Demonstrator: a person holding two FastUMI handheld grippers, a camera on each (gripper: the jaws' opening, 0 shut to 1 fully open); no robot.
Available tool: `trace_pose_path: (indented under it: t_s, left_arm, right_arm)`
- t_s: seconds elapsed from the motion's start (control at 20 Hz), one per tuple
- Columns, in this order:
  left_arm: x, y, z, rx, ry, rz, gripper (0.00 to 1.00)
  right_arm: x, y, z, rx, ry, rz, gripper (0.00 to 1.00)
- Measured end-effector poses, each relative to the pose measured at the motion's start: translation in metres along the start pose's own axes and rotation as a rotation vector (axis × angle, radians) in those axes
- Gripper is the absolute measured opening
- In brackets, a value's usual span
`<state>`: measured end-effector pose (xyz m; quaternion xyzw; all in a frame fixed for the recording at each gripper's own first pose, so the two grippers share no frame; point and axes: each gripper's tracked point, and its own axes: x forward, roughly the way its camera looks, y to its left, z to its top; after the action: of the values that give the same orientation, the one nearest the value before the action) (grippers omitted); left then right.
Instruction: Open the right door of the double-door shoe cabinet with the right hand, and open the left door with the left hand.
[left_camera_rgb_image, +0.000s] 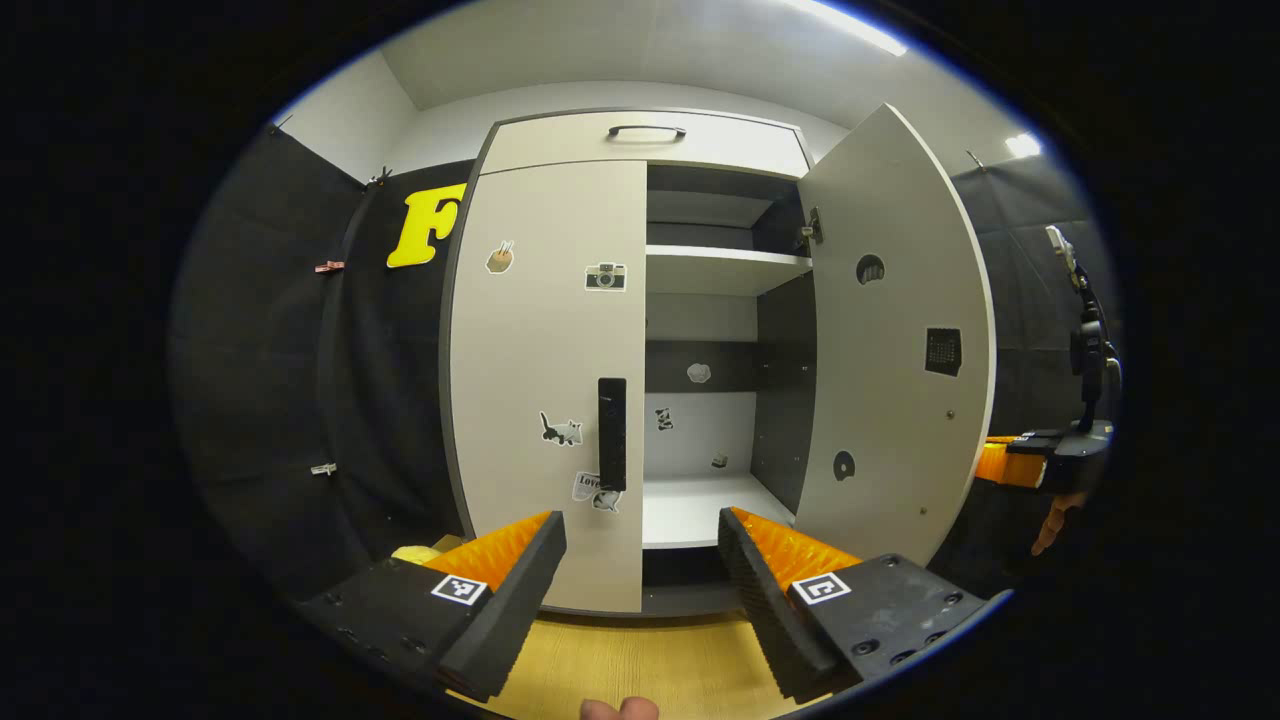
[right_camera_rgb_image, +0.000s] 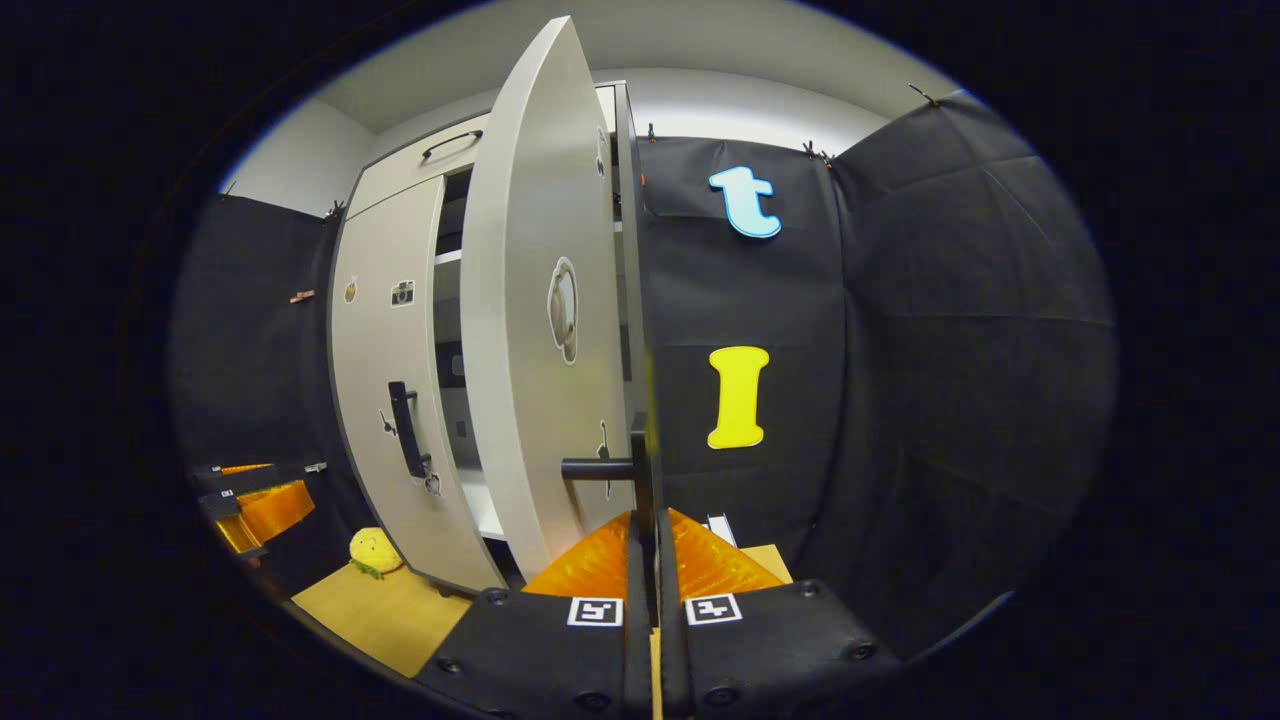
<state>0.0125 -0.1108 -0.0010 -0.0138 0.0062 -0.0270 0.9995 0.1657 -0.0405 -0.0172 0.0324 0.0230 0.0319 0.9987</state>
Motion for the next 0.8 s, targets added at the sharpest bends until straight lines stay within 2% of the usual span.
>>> trace_pose_path:
  t_s: [0.5,0.65,0.7,0.75,0.8]
  left_arm:
    - [0.044,-0.003,0.006,0.012,-0.007,0.01,0.95]
    - [0.068,0.006,0.005,0.038,-0.007,0.029,0.95]
    - [0.076,0.007,0.005,0.04,-0.004,0.031,0.95]
    - [0.084,0.009,0.005,0.034,-0.002,0.032,0.95]
    - [0.091,0.01,0.006,0.029,-0.004,0.029,0.95]
  right_arm:
    - [-0.009,-0.004,-0.002,0.007,0.004,-0.031,0.11]
    - [-0.021,-0.012,0.001,-0.009,-0.021,-0.052,0.25]
    - [-0.024,-0.015,0.004,-0.011,-0.033,-0.06,0.27]
    - [-0.027,-0.017,0.004,-0.011,-0.037,-0.066,0.35]
    - [-0.028,-0.017,0.002,-0.01,-0.035,-0.057,0.39]
